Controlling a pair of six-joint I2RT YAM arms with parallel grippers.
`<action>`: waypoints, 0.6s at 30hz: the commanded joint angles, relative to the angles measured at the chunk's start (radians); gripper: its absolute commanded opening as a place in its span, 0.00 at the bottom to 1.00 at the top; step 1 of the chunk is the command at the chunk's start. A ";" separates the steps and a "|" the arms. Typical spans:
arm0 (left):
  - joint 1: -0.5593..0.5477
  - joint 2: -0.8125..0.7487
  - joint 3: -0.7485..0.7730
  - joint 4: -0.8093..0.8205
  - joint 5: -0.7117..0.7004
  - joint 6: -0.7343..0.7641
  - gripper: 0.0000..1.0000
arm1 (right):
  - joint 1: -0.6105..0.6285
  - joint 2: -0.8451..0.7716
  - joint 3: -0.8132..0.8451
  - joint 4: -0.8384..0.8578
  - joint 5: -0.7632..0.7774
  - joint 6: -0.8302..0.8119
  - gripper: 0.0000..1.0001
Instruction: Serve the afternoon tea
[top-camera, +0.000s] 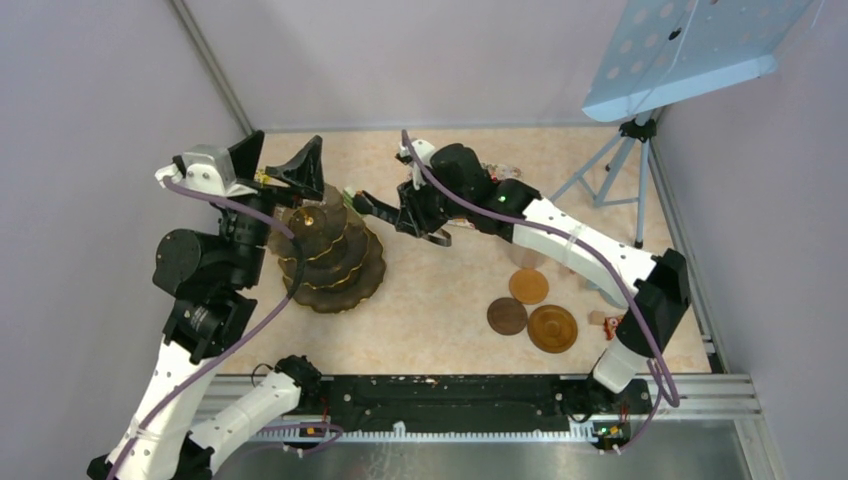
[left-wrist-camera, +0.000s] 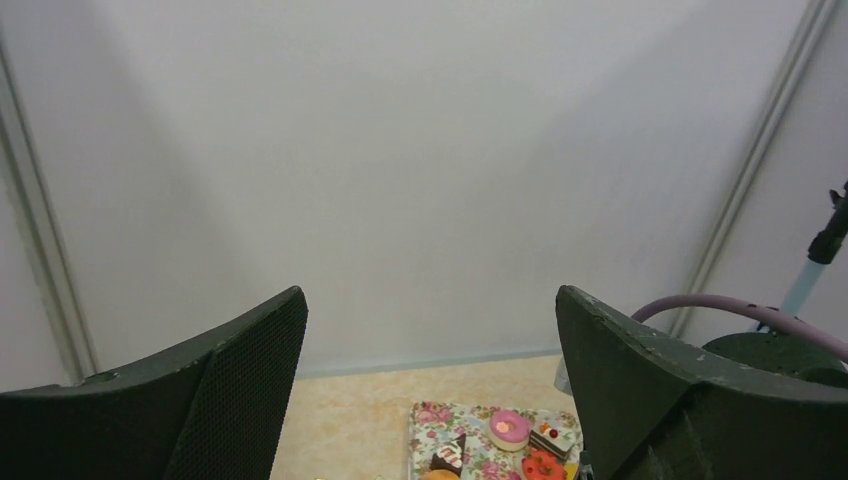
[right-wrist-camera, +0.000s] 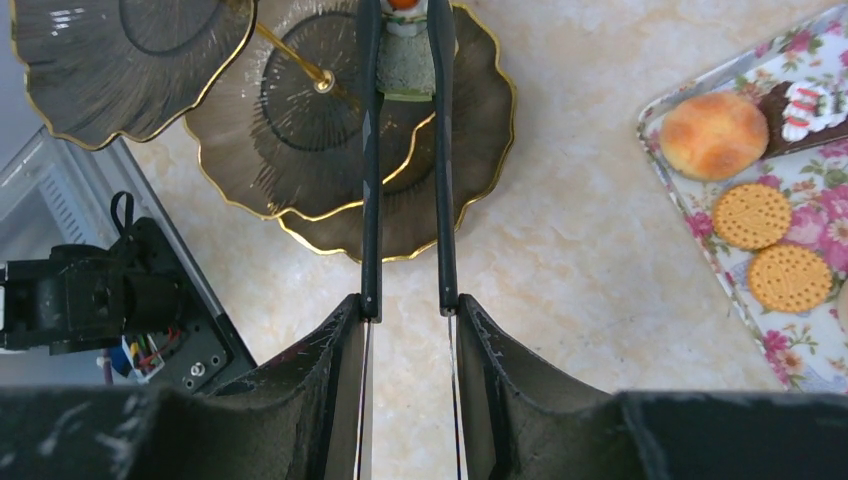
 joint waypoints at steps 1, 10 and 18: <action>0.005 -0.014 -0.031 0.047 -0.079 0.057 0.99 | 0.028 0.049 0.073 0.036 -0.014 0.018 0.24; 0.005 -0.056 -0.099 0.087 -0.076 0.087 0.99 | 0.076 0.122 0.137 0.023 0.024 0.002 0.24; 0.005 -0.084 -0.130 0.102 -0.080 0.092 0.99 | 0.091 0.169 0.175 0.016 0.050 -0.011 0.27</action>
